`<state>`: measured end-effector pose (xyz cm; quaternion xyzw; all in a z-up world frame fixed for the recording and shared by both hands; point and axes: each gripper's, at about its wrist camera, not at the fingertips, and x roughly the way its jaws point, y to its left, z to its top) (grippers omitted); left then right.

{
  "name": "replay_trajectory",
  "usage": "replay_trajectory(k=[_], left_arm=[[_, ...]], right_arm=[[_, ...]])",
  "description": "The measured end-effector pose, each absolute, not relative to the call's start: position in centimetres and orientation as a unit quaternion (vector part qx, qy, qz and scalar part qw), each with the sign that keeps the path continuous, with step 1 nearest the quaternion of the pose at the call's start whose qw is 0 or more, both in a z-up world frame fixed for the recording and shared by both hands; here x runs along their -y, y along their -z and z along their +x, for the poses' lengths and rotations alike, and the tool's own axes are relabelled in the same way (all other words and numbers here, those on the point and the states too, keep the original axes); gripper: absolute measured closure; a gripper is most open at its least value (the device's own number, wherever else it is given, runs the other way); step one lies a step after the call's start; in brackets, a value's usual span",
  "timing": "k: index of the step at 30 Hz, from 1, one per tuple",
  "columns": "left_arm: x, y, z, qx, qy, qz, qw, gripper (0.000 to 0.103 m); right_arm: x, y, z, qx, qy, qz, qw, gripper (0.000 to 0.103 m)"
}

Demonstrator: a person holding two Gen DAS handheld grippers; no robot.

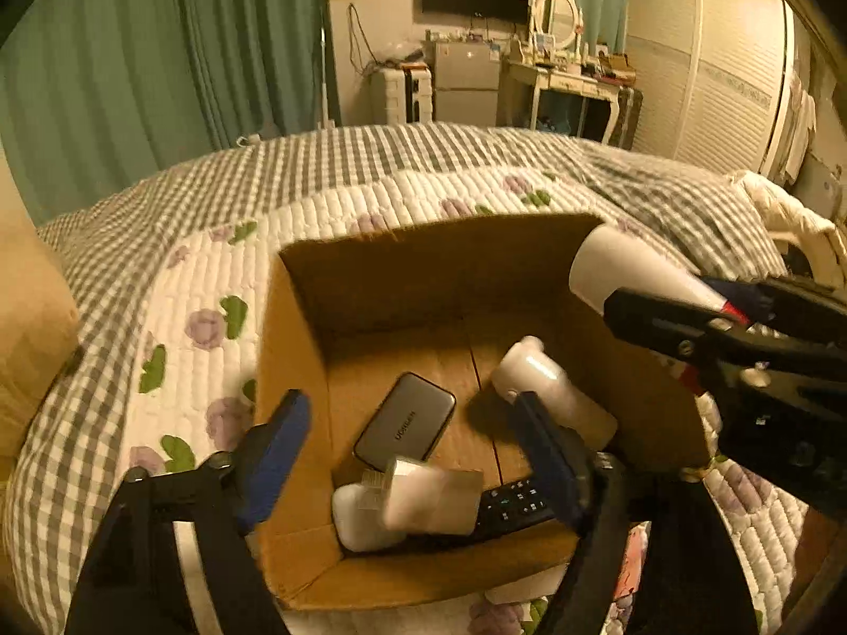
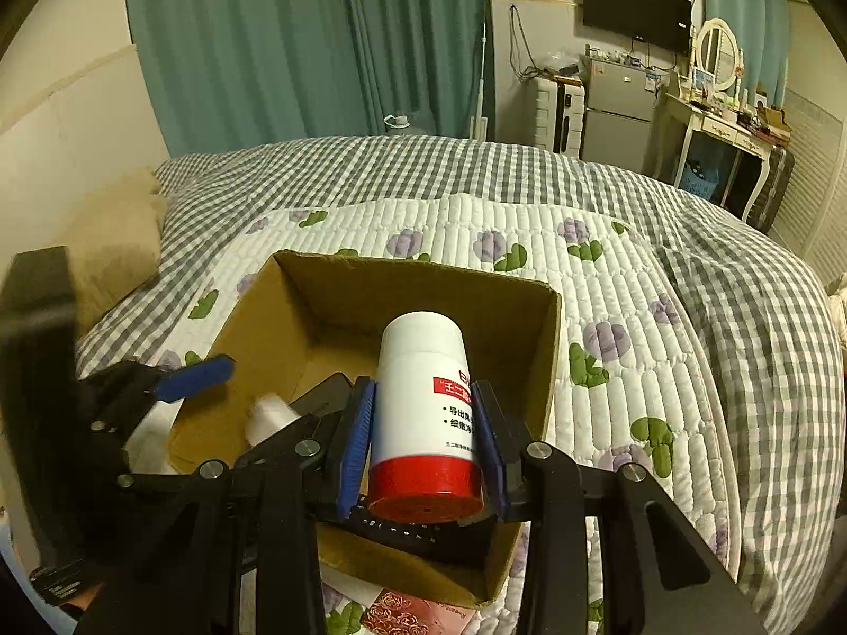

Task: Organize rigid objects
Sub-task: 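Release the bottle and white charger into the box, then grasp the white charger block with the left tool while the right grasps the pink card case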

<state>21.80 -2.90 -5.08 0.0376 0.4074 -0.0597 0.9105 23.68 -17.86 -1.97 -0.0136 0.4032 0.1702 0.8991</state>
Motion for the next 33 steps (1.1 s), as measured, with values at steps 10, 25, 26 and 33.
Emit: replay_trajectory(k=[10,25,26,33], left_arm=[[0.5,2.6,18.4,-0.381,0.035,0.025,0.924,0.01],[-0.1,4.5,10.3,-0.372,0.012,0.031,0.927,0.0],[0.0,5.4,10.0,-0.379,0.01,0.032,0.925,0.0],[1.7,10.5,9.9,-0.424,0.018,0.037,0.905,0.0]], right_arm=[[17.5,2.6,23.8,-0.41,-0.16,0.004,0.898,0.055],[21.3,2.9,14.8,-0.409,-0.136,-0.067,0.9,0.022],[21.3,3.7,14.3,-0.416,-0.139,-0.078,0.895,0.022],[21.4,9.3,14.3,-0.475,-0.147,-0.095,0.862,0.022]])
